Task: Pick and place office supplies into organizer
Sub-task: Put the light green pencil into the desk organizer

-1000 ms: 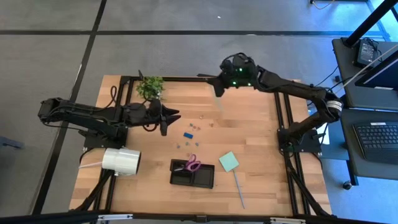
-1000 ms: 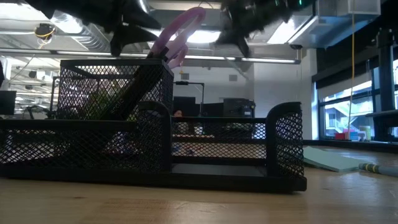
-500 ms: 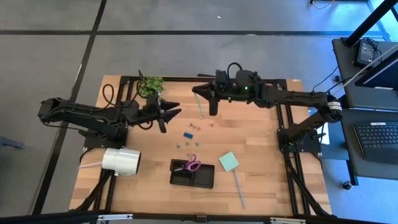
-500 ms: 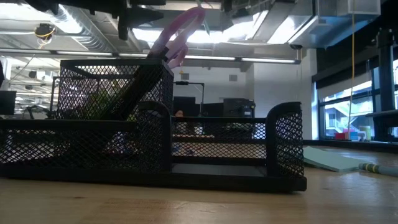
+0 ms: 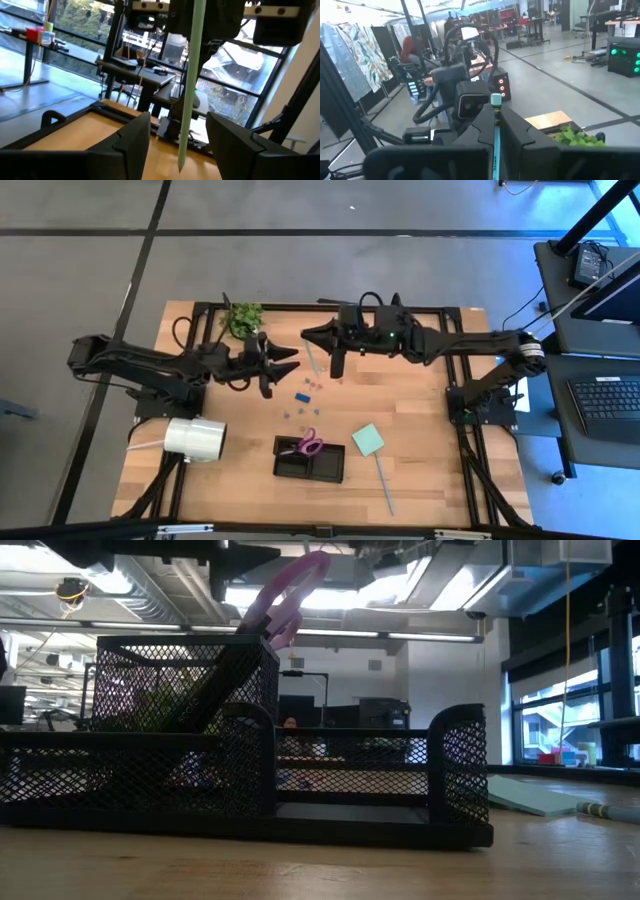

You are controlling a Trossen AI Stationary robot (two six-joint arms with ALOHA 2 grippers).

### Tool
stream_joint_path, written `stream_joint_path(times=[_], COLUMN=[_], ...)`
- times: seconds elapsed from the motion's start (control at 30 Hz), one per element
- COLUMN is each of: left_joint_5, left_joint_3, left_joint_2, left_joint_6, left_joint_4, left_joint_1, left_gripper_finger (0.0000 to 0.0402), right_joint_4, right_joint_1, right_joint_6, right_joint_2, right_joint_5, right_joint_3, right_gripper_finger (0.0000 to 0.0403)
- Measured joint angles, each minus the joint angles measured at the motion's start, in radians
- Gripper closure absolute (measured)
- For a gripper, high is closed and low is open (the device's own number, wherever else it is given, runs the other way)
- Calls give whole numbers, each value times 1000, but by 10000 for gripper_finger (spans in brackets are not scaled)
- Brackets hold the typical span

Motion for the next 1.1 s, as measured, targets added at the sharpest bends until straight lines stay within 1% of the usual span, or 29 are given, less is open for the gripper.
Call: stream_joint_path(times=[0.2,0.37,0.53,0.67,1.1], left_joint_5=[4,3,15,56,58], left_joint_3=[2,2,2,2,2], left_joint_2=[51,53,52,52,52], left_joint_6=[3,13,20,21,21], left_joint_4=[89,94,142,152,149], left_joint_1=[0,0,0,0,32], left_gripper_finger=[215,215,215,215,216], right_joint_4=[7,7,12,9,21], right_joint_1=[4,17,22,22,24], right_joint_6=[4,3,2,3,7], right_joint_2=[25,29,36,43,70], right_joint_5=[0,-1,-3,-3,-3], right_joint_3=[0,0,0,0,0], right_gripper_finger=[391,391,385,387,387])
